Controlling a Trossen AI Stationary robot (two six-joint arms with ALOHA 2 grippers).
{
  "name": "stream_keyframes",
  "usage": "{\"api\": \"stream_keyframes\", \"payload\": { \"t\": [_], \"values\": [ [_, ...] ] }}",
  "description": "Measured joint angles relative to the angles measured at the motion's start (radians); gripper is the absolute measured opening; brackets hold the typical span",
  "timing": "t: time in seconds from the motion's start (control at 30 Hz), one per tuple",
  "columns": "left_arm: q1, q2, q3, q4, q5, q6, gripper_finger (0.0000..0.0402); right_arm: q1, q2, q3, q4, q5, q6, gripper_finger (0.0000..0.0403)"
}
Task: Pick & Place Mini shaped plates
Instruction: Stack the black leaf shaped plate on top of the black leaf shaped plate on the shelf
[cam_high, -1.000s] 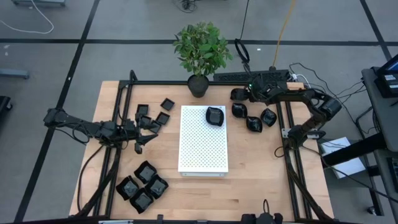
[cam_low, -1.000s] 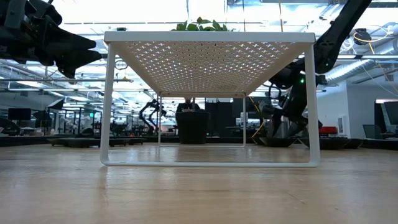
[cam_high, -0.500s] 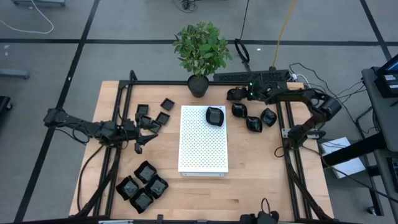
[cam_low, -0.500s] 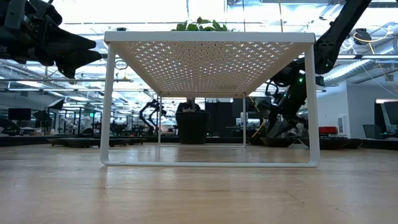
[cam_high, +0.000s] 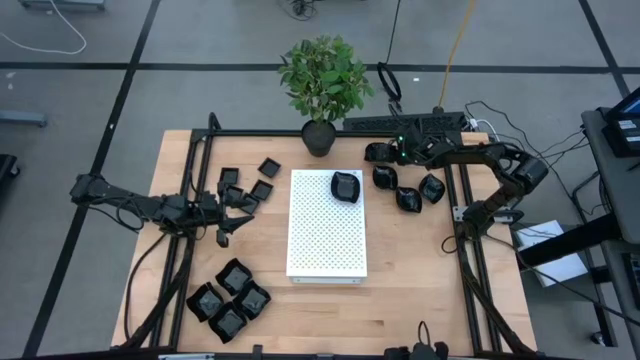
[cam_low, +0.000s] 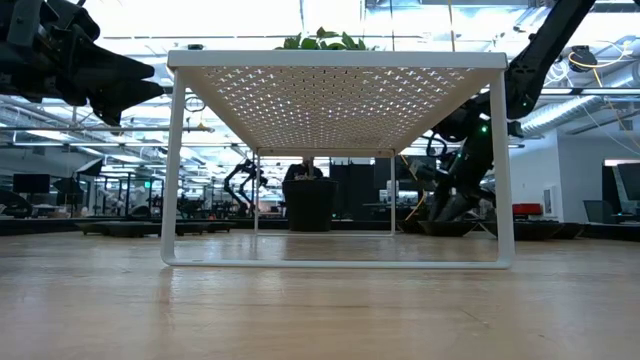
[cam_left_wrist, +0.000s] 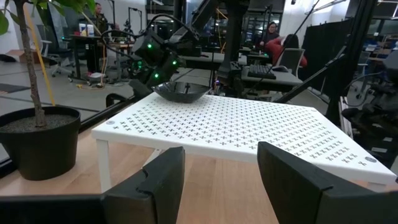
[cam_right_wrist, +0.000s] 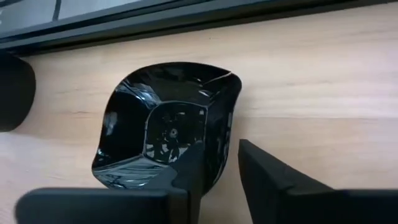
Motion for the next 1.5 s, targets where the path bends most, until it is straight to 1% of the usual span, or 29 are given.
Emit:
{"api": "stream_keyframes", "payload": {
  "t": [0.13, 0.27, 0.4, 0.63, 0.87, 1.1, 1.33, 1.4, 1.5],
  "values": [
    [0.0, 0.0, 0.0, 0.0, 0.0, 0.0, 0.0207, 0.0, 0.02, 0.0, 0.007, 0.004, -0.019, 0.0119],
    [0.0, 0.0, 0.0, 0.0, 0.0, 0.0, 0.0207, 0.0, 0.05, 0.0, 0.01, 0.004, -0.022, 0.0118],
    [0.0, 0.0, 0.0, 0.0, 0.0, 0.0, 0.0207, 0.0, 0.057, 0.002, 0.009, 0.01, -0.033, 0.0088],
    [0.0, 0.0, 0.0, 0.001, 0.0, 0.0, 0.0207, 0.0, 0.048, 0.001, 0.031, -0.003, -0.064, 0.001],
    [0.0, 0.0, 0.0, 0.001, 0.0, 0.0, 0.0207, 0.0, 0.038, 0.001, 0.04, -0.005, -0.096, 0.0002],
    [0.0, 0.0, 0.0, 0.001, 0.0, 0.0, 0.0207, 0.0, -0.05, -0.001, 0.107, -0.003, -0.107, 0.0],
    [0.0, 0.0, 0.0, 0.0, 0.0, 0.0, 0.0207, 0.012, -0.197, -0.001, 0.173, -0.038, -0.128, 0.0],
    [0.0, 0.0, 0.0, 0.001, 0.0, 0.0, 0.0207, 0.02, -0.24, -0.001, 0.227, -0.074, -0.128, 0.0],
    [0.0, 0.0, 0.0, 0.001, 0.0, 0.0, 0.0207, 0.032, -0.301, 0.0, 0.313, -0.184, -0.105, 0.0]
  ]
}}
